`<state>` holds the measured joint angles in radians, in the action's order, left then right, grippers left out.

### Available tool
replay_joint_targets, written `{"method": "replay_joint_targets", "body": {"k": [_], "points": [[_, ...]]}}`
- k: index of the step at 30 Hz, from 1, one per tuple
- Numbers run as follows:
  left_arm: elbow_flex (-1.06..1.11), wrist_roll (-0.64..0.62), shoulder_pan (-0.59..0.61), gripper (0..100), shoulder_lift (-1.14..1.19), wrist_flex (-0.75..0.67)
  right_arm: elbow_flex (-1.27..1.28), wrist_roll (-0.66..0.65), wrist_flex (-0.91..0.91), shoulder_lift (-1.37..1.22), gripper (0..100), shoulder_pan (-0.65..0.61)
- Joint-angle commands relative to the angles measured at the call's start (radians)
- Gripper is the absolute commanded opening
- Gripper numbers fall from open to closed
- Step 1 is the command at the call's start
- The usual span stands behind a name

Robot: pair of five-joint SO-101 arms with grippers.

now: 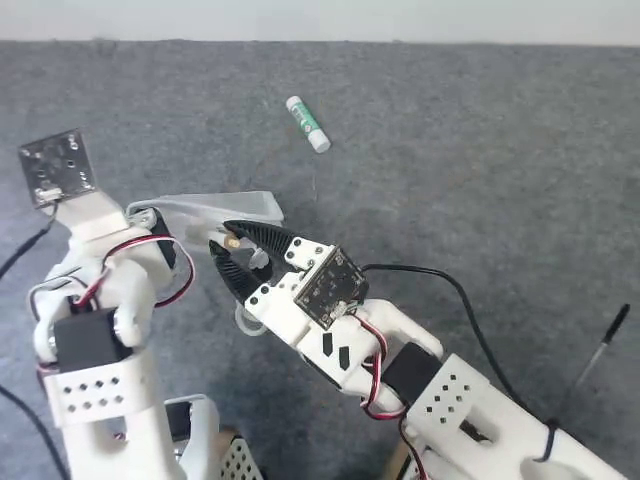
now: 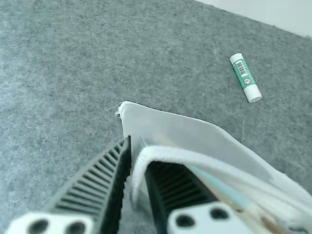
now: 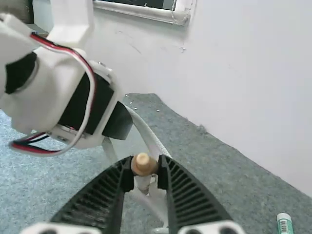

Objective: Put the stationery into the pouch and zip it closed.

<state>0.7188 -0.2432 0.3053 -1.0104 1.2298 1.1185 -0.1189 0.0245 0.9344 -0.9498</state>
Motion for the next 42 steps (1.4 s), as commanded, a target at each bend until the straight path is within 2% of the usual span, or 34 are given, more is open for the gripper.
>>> {"method": "replay_joint_targets", "body": {"k": [1,5,7,19,23,31,42], "points": [[-0.018,-0.002,0.003,1,-0.031,-0.026,0.003,-0.046,-0.008,0.008,5.0,-0.021],[-0.018,-0.002,0.005,1,-0.031,-0.025,-0.002,-0.052,0.05,0.018,16.0,-0.021],[-0.018,-0.002,0.005,1,-0.031,-0.025,-0.002,-0.054,0.074,0.018,18.1,-0.021],[-0.007,0.018,0.008,1,-0.031,-0.025,0.005,-0.055,0.088,0.048,18.0,-0.021],[-0.007,0.018,0.009,1,-0.031,-0.023,-0.002,-0.055,0.186,0.142,18.0,-0.01],[-0.015,0.015,0.117,1,-0.031,-0.029,0.0,-0.055,0.209,0.189,18.0,0.142],[-0.015,0.014,0.138,1,-0.031,-0.029,-0.002,-0.054,0.203,0.188,18.0,0.246]]}}
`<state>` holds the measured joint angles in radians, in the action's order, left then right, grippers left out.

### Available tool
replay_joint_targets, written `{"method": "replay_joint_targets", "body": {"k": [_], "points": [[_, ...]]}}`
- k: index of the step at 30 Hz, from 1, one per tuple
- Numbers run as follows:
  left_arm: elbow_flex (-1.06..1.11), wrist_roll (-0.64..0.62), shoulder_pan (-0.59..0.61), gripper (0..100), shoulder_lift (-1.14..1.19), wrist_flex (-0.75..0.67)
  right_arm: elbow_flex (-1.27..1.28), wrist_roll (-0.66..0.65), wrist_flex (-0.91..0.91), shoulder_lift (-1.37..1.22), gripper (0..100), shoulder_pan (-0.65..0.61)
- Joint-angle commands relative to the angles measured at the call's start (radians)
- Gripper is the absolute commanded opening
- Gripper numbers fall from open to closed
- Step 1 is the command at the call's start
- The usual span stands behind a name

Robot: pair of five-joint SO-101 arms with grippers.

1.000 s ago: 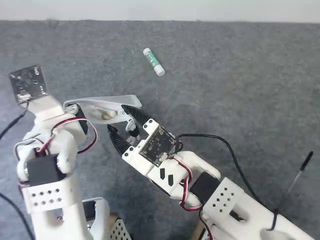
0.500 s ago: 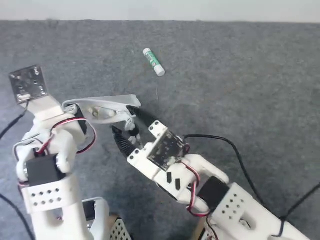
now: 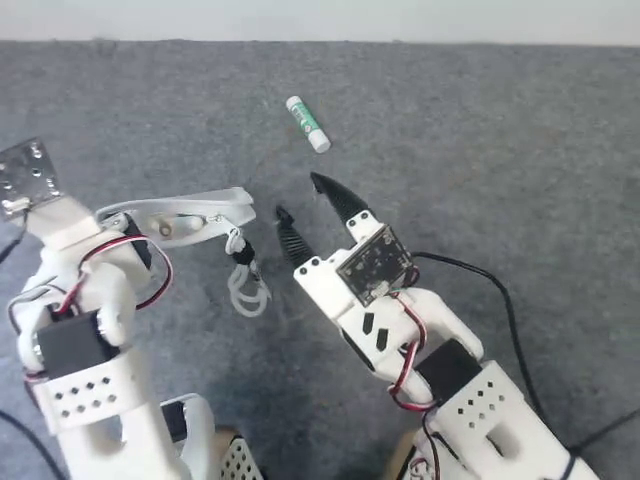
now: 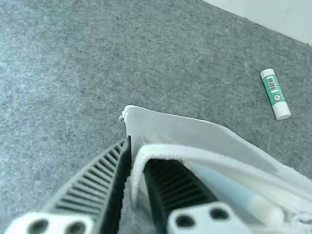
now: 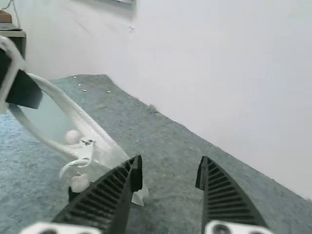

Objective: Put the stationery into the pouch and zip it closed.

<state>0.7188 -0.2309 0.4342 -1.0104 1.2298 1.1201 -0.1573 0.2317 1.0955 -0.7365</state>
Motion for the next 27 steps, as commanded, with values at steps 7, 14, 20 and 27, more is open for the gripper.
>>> {"method": "replay_joint_targets", "body": {"k": [7,14,20,27], "points": [[-0.015,0.002,0.009,1,-0.031,-0.029,-0.005,-0.015,-0.058,-0.05,18.0,0.058],[-0.015,0.002,0.009,1,-0.031,-0.028,-0.041,-0.015,-0.292,-0.384,18.0,0.125],[-0.015,0.002,0.009,1,-0.031,-0.026,-0.18,-0.006,-0.32,-0.65,18.0,0.186],[-0.015,0.002,0.009,1,-0.031,-0.025,-0.322,-0.011,-0.32,-0.881,18.0,0.193]]}}
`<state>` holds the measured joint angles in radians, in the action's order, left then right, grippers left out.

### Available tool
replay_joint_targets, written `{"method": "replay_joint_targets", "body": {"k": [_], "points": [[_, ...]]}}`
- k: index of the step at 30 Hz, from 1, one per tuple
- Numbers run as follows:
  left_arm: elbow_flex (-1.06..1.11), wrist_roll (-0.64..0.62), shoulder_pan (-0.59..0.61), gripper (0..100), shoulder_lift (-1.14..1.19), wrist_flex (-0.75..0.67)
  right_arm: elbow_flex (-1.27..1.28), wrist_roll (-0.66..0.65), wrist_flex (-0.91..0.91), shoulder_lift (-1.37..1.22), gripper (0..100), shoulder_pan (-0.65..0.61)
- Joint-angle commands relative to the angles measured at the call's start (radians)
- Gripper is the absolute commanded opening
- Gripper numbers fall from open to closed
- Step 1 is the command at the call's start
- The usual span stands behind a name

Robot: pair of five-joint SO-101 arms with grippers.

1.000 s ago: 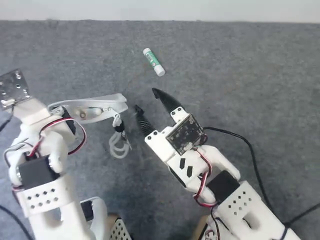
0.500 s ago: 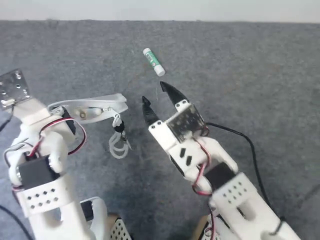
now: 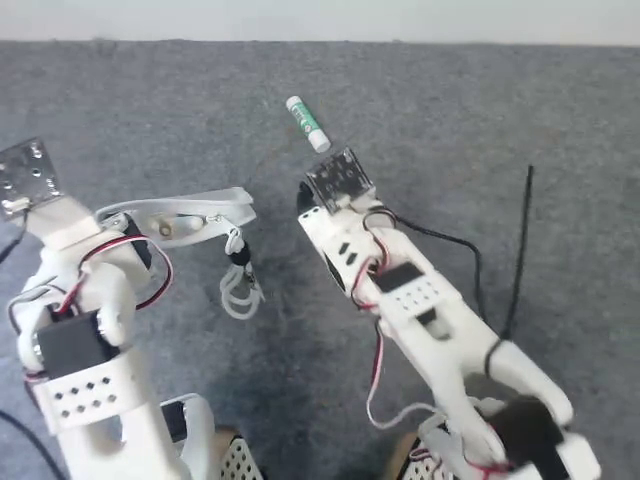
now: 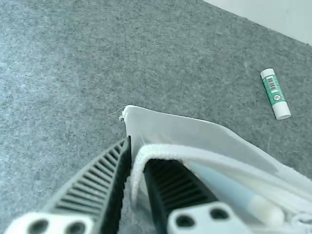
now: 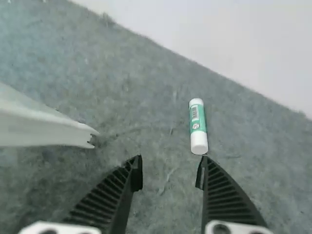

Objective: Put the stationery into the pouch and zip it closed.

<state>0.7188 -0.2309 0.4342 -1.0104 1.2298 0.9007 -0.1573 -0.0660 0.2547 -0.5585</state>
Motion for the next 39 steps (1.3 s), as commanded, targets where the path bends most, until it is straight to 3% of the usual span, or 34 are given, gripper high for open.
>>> {"method": "replay_joint_targets", "body": {"k": [1,39], "points": [[-0.013,0.002,0.009,1,-0.031,-0.025,-0.121,-0.012,-0.022,-0.065,18.0,0.015],[0.016,0.005,0.009,1,-0.031,-0.023,-0.758,-0.008,-0.022,-0.783,18.0,0.085]]}}
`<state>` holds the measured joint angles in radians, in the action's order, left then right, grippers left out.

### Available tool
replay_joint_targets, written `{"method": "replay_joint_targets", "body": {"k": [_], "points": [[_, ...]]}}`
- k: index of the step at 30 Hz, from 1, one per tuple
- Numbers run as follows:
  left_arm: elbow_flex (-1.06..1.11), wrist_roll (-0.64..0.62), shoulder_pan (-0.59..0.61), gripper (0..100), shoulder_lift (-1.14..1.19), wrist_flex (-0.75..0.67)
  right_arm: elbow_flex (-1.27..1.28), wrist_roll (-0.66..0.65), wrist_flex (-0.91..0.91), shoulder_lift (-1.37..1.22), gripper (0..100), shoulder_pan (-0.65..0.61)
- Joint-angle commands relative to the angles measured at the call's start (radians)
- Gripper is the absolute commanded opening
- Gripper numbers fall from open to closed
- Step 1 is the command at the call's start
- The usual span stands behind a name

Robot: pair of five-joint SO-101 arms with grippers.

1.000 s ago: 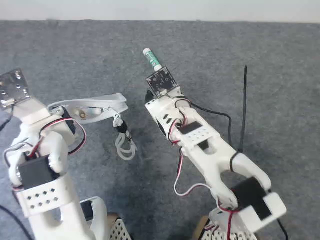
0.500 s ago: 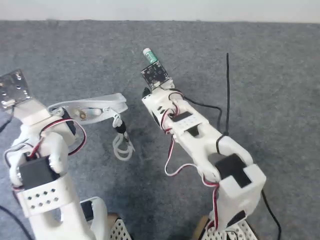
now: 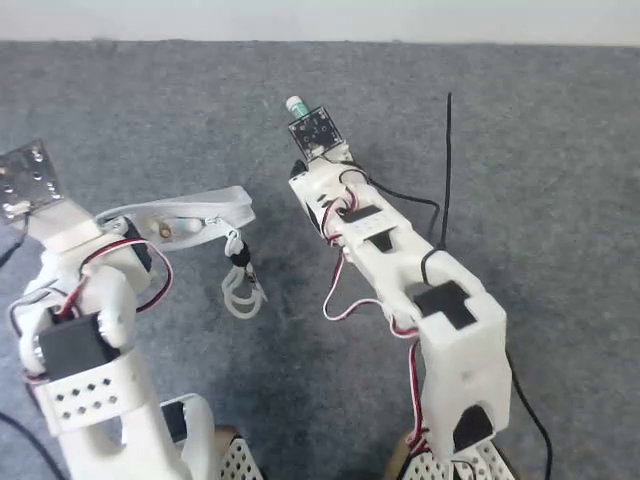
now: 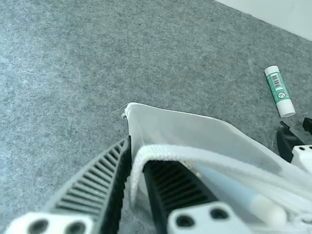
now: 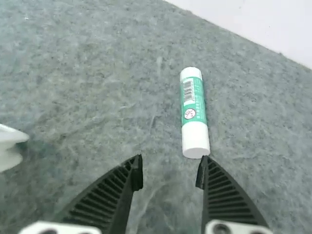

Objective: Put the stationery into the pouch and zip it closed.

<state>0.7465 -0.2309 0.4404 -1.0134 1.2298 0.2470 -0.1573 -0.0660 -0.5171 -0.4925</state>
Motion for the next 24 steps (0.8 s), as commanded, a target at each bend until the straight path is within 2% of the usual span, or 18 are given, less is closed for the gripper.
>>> {"method": "replay_joint_targets", "body": {"k": [1,12,24], "points": [[-0.01,0.005,0.003,1,-0.028,-0.023,-0.132,-0.008,-0.022,-0.036,18.0,0.021],[-0.008,0.005,0.003,1,-0.028,-0.023,-0.407,-0.012,-0.016,-0.275,18.0,0.047],[-0.008,0.005,0.003,1,-0.028,-0.023,-0.457,-0.014,-0.01,-0.344,17.3,0.065]]}}
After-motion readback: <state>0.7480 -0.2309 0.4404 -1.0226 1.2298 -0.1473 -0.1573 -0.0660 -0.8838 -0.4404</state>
